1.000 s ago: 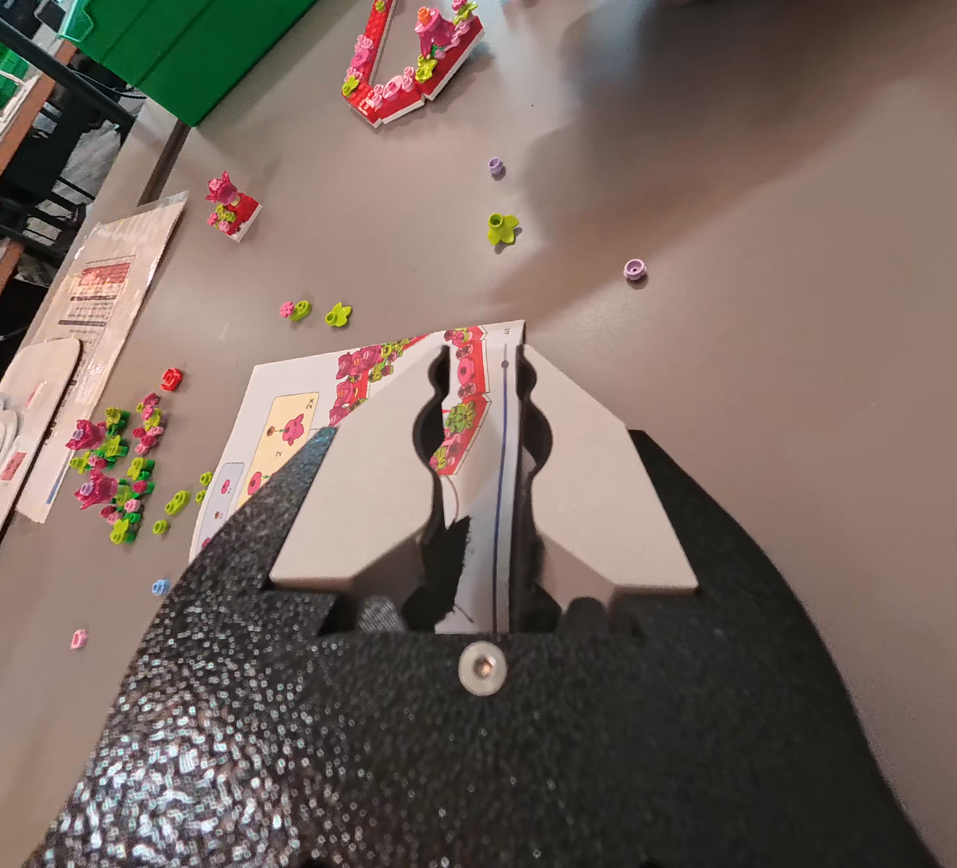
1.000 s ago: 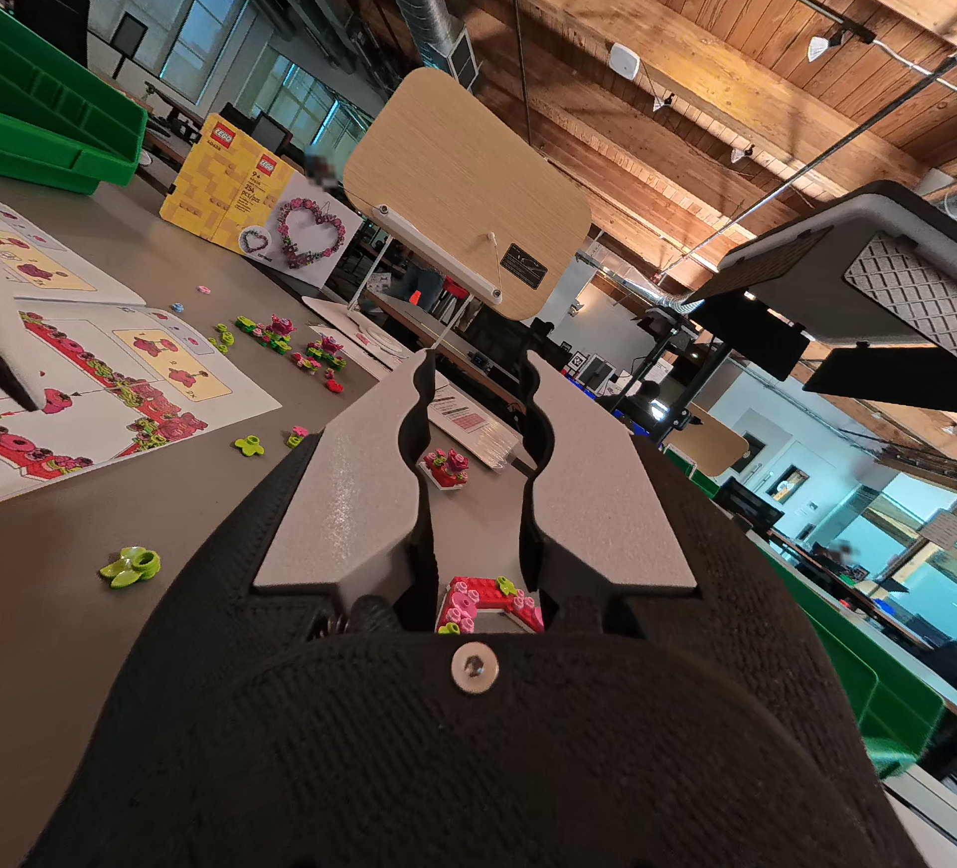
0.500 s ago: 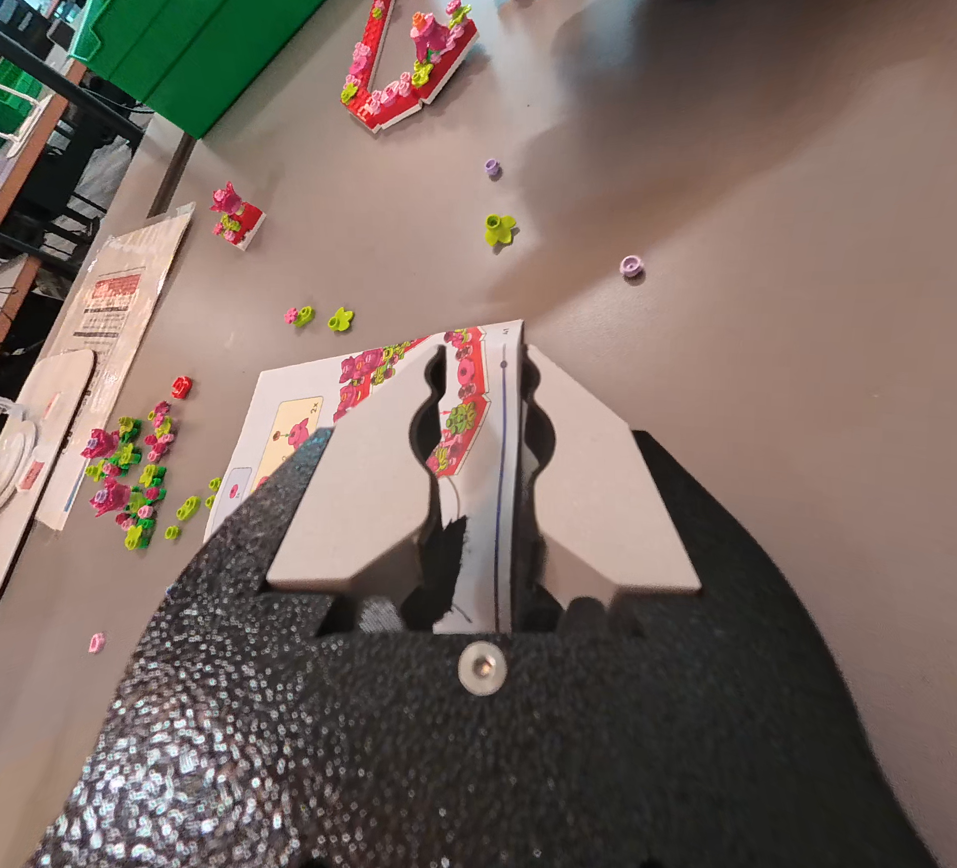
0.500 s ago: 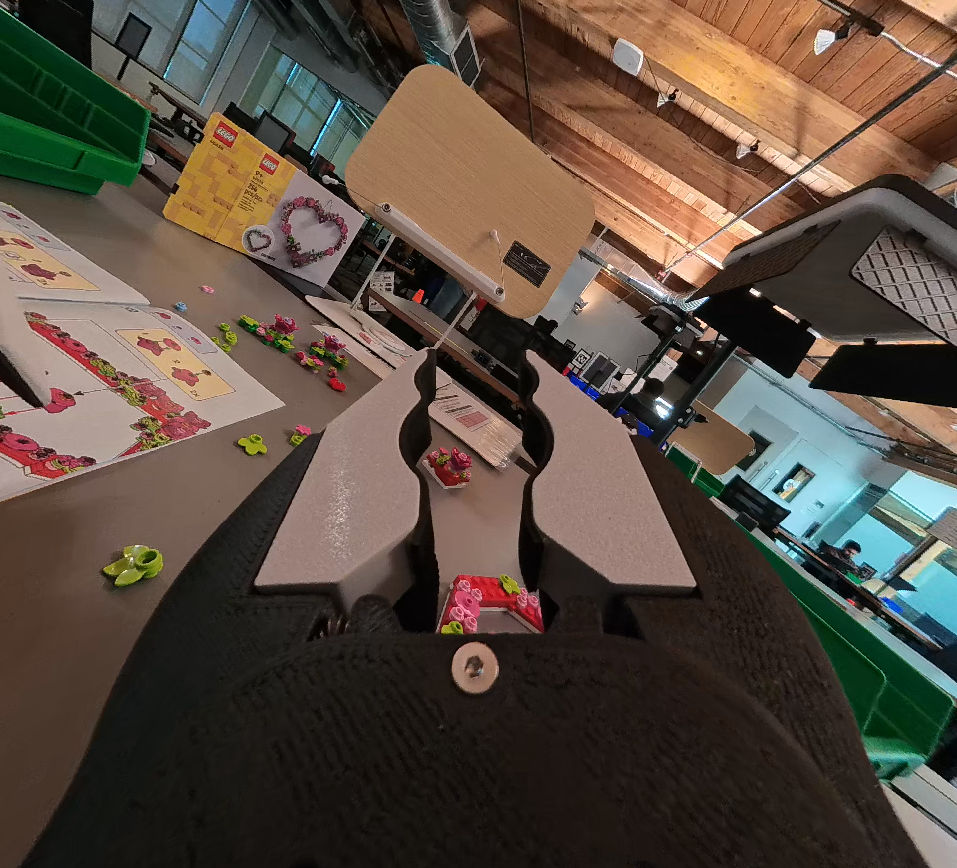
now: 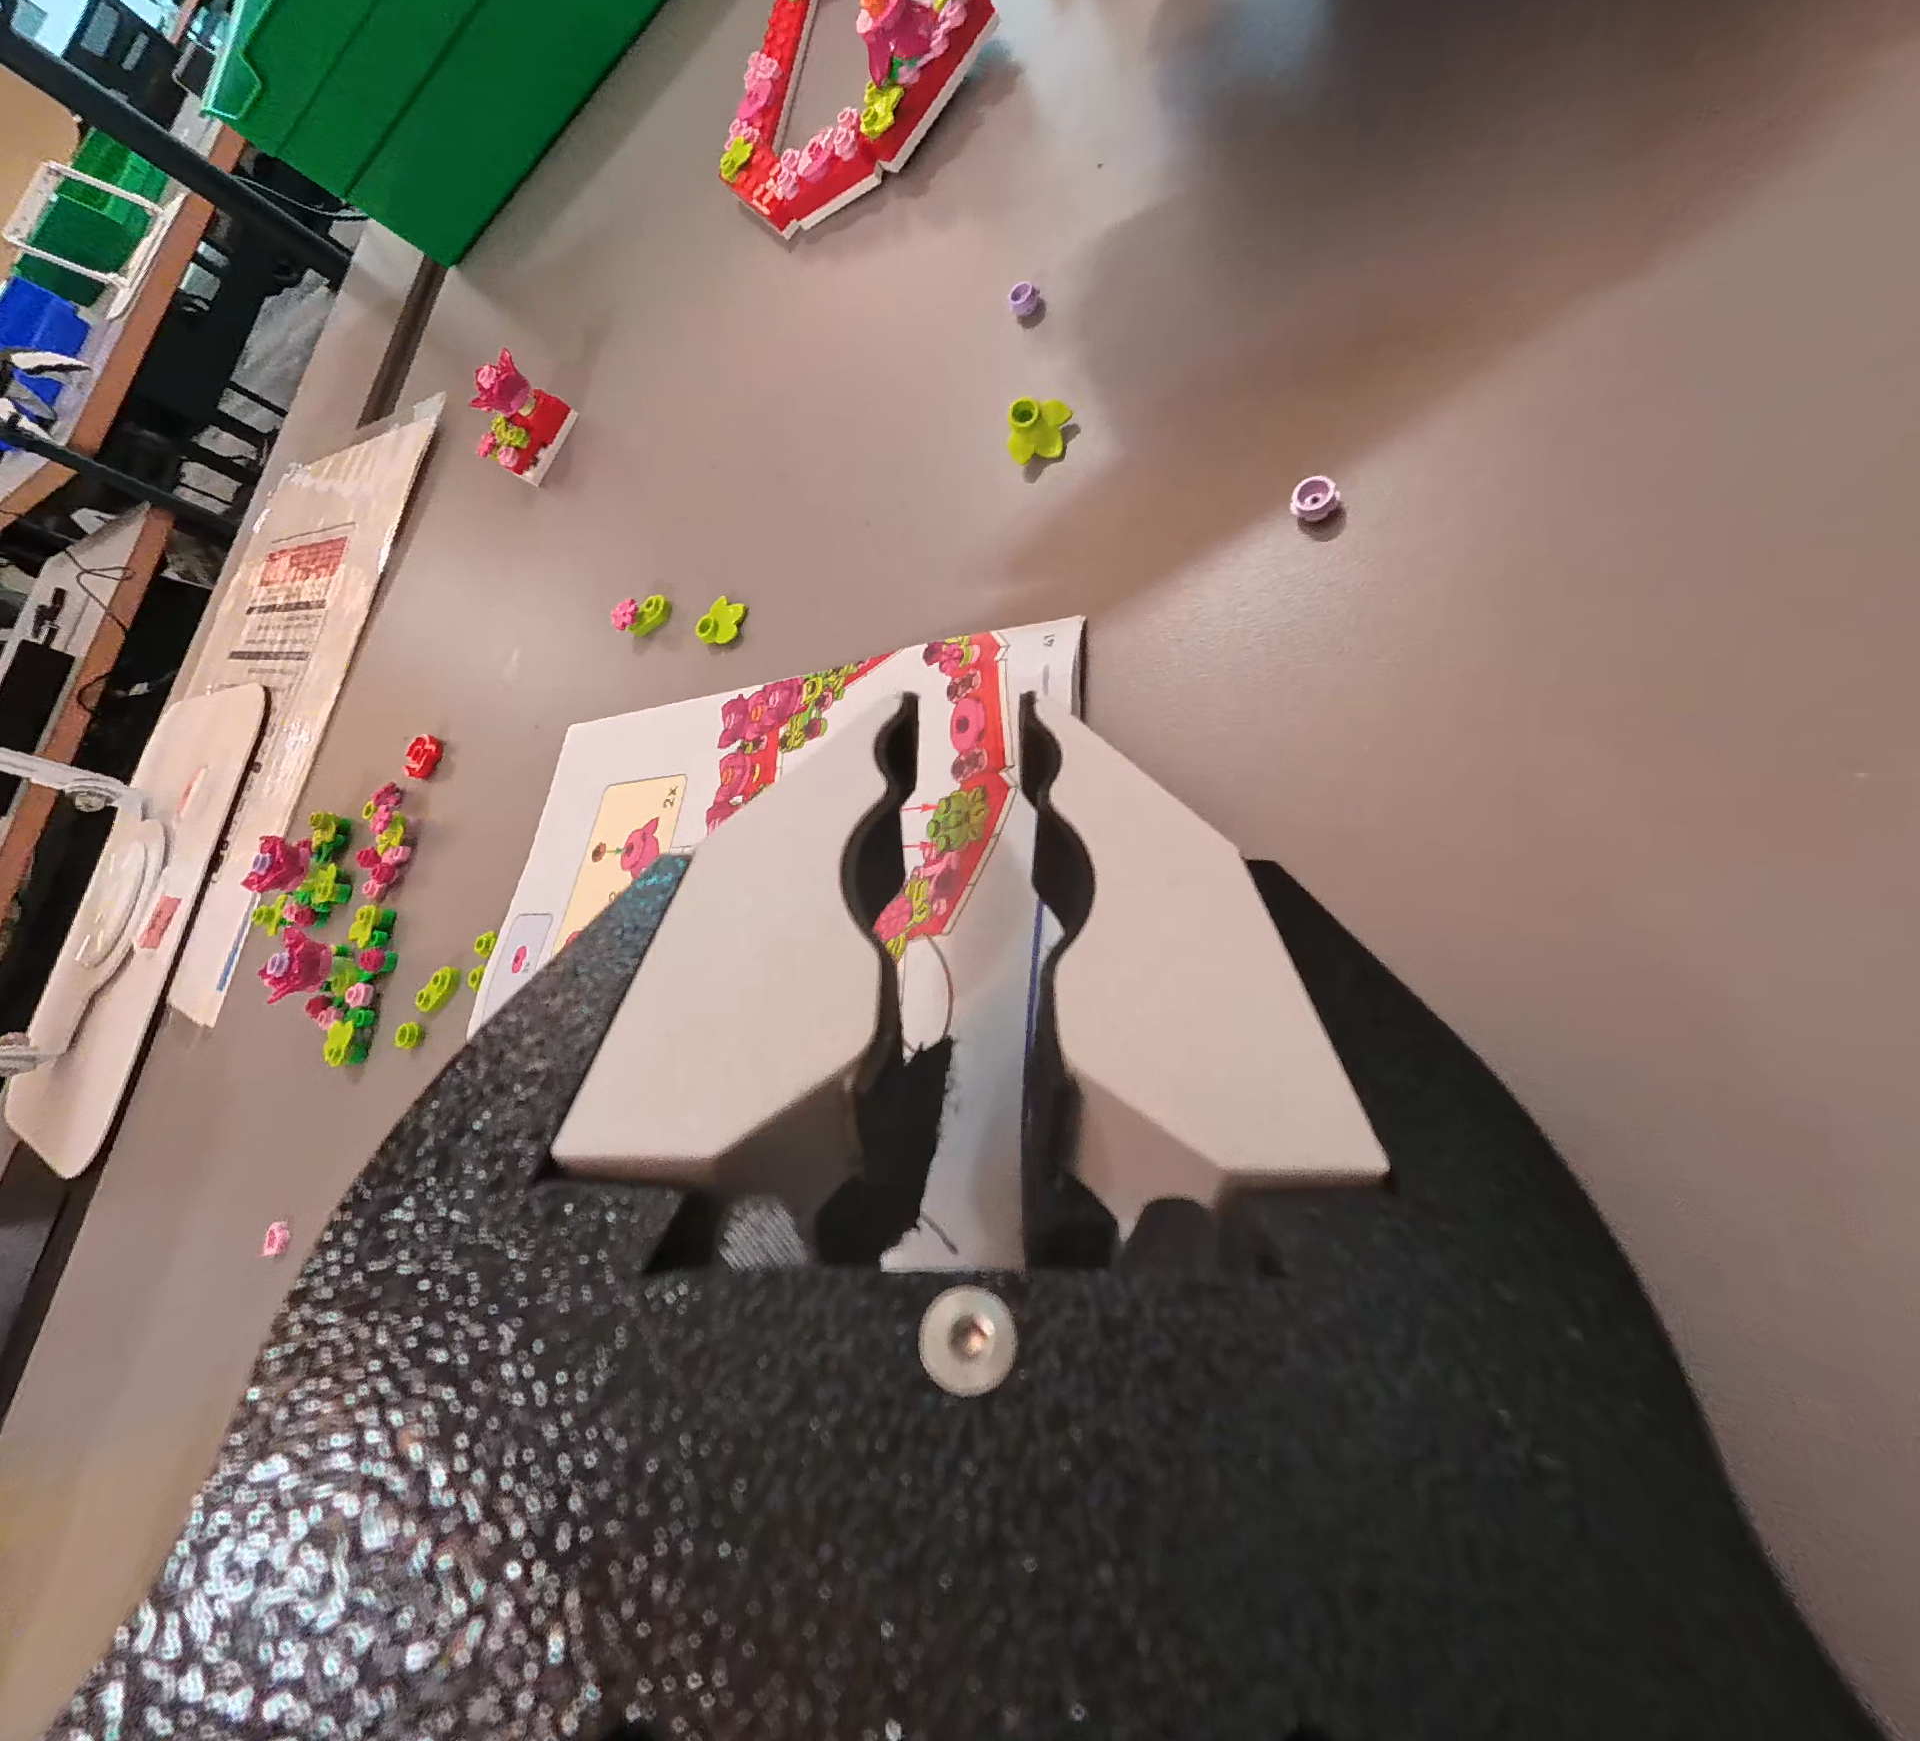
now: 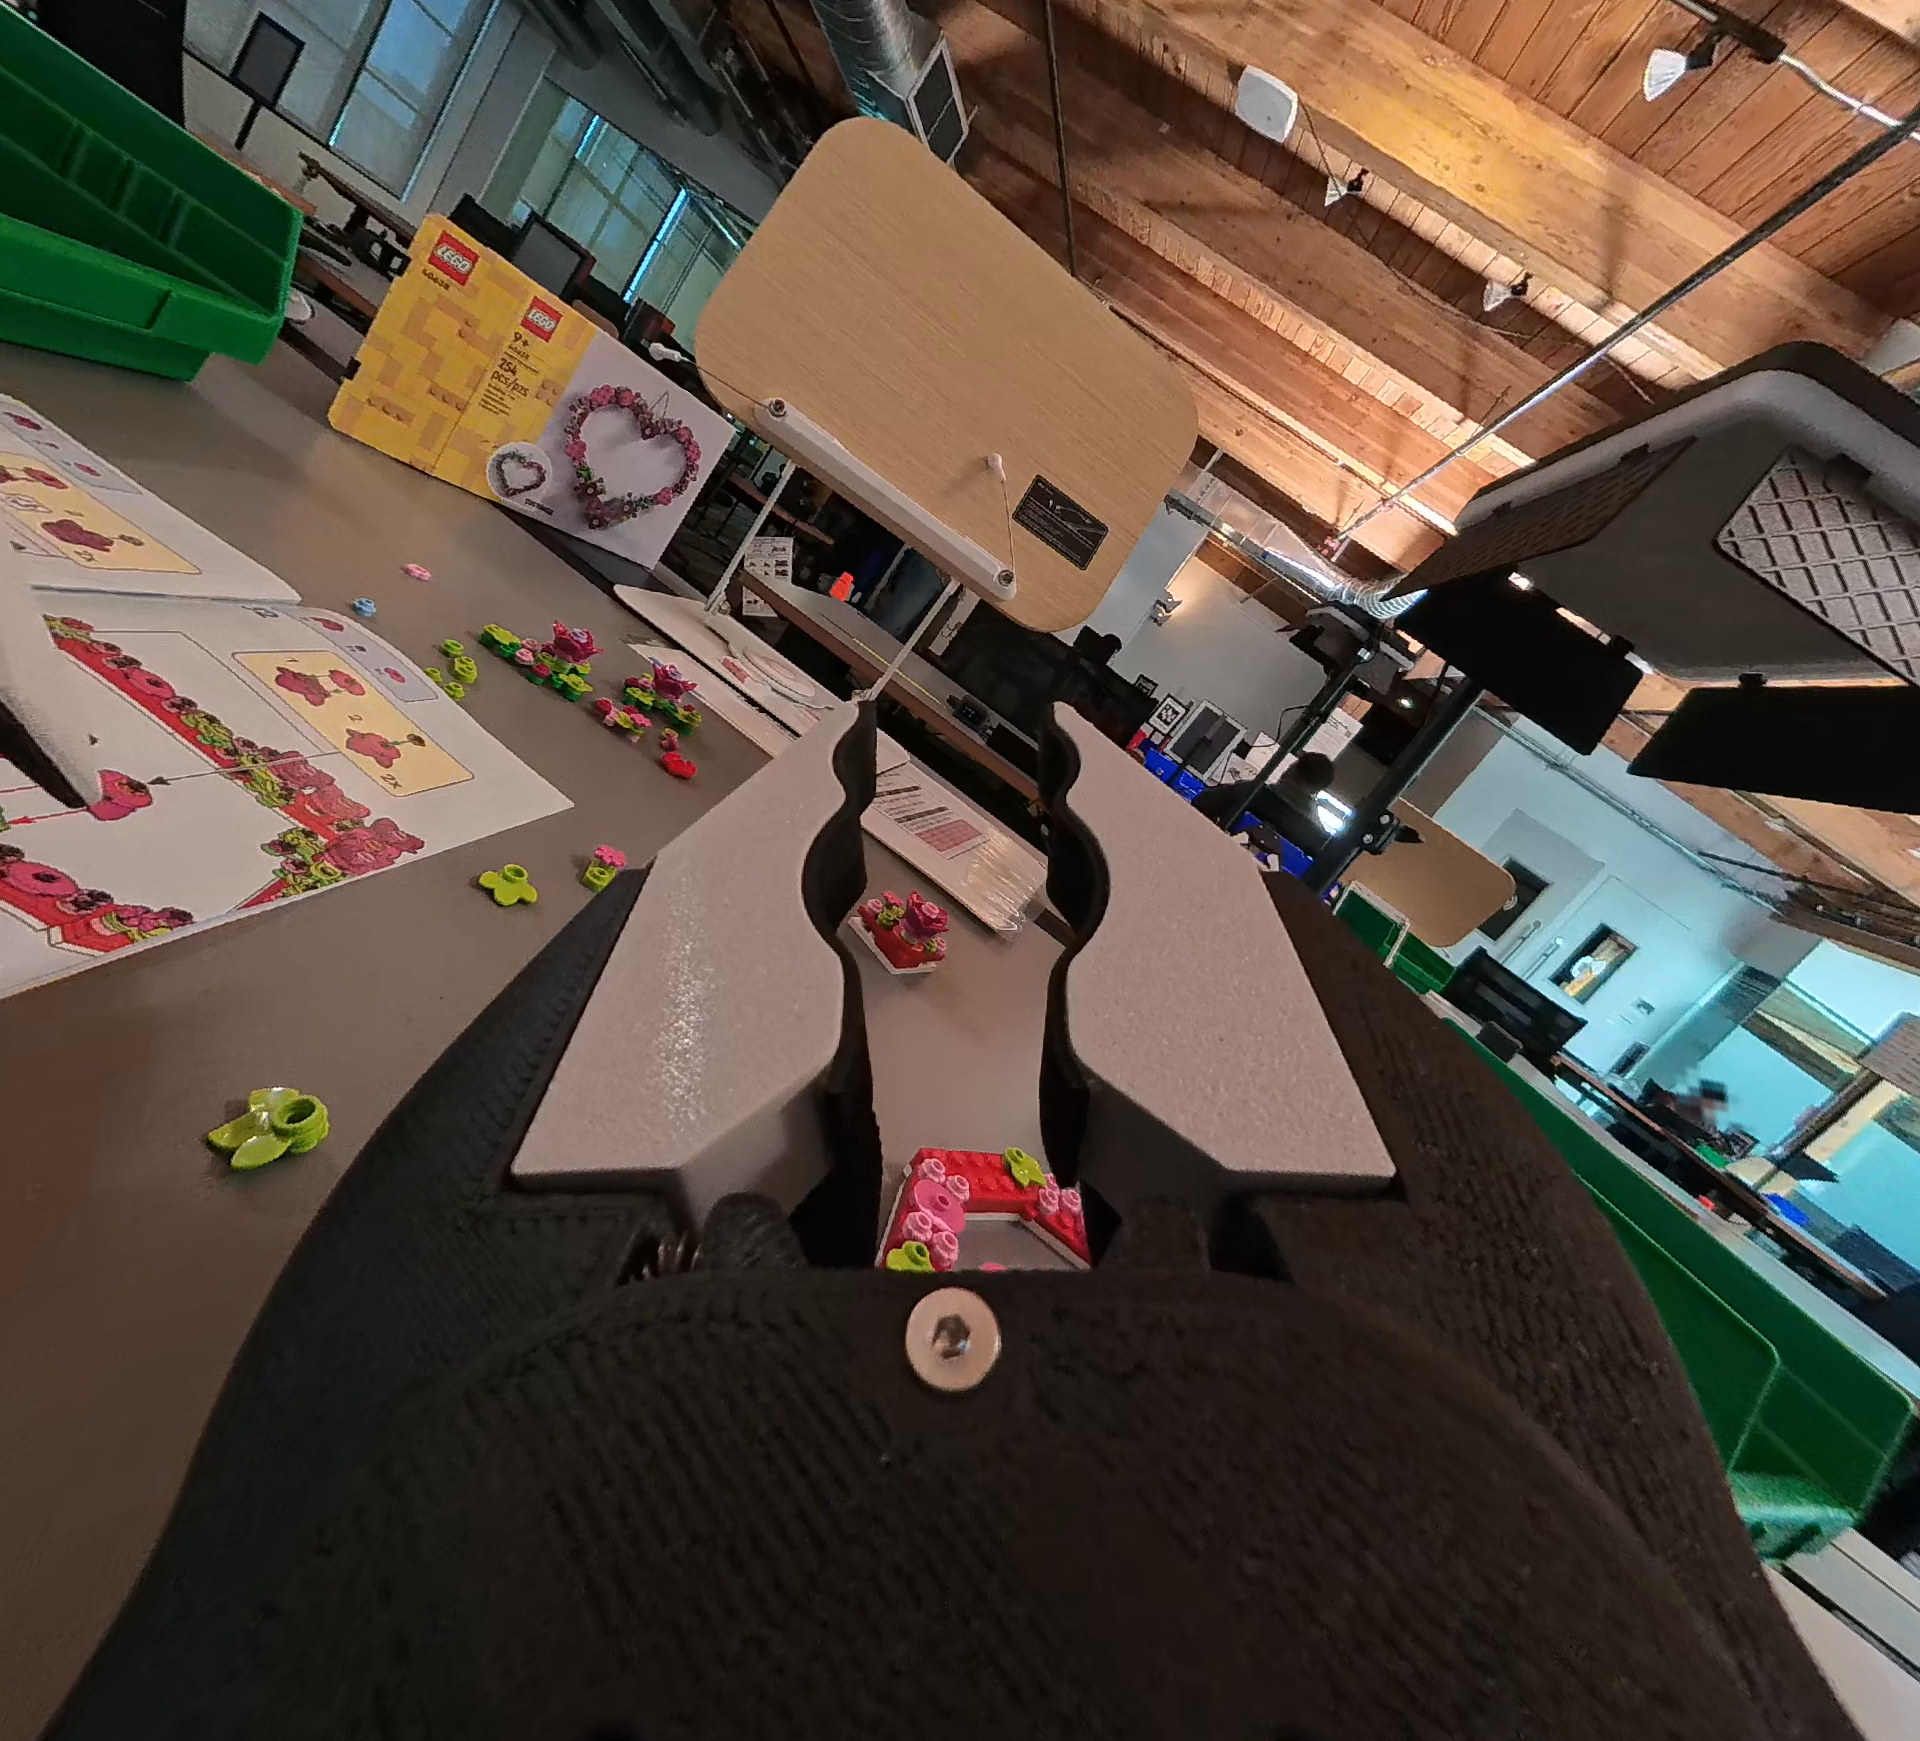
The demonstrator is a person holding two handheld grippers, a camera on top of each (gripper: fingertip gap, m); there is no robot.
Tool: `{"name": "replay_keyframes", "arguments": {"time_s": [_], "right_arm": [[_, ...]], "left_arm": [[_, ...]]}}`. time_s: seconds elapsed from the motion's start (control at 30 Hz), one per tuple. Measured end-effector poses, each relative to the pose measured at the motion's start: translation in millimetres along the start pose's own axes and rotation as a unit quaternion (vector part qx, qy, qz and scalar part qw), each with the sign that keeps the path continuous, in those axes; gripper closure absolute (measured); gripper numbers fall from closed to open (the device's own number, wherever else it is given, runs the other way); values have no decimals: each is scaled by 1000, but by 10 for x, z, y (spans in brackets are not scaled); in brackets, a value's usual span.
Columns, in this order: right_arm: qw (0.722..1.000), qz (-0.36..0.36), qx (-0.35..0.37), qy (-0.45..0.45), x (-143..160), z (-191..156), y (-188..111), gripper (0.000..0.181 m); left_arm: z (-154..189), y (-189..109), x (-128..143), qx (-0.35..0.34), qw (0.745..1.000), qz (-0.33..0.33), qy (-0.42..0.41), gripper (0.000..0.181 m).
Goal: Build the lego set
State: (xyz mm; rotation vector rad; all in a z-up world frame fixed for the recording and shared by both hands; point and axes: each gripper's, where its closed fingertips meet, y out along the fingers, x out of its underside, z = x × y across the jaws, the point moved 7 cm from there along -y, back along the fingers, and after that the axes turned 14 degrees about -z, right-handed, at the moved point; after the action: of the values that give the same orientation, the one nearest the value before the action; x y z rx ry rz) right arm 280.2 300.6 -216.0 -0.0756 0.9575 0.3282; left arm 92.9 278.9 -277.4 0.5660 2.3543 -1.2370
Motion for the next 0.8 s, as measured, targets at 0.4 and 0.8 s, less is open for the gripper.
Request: {"name": "replay_keyframes", "arguments": {"time_s": [0.4, 0.8], "right_arm": [[1000, 0, -1, 1, -2, -6, -3, 152], [1000, 1, 3, 14, -5, 16, -9, 152]], "left_arm": [[-11, -40, -12, 49, 997, 39, -42, 160], [0, -50, -26, 97, 994, 20, -46, 146]]}}
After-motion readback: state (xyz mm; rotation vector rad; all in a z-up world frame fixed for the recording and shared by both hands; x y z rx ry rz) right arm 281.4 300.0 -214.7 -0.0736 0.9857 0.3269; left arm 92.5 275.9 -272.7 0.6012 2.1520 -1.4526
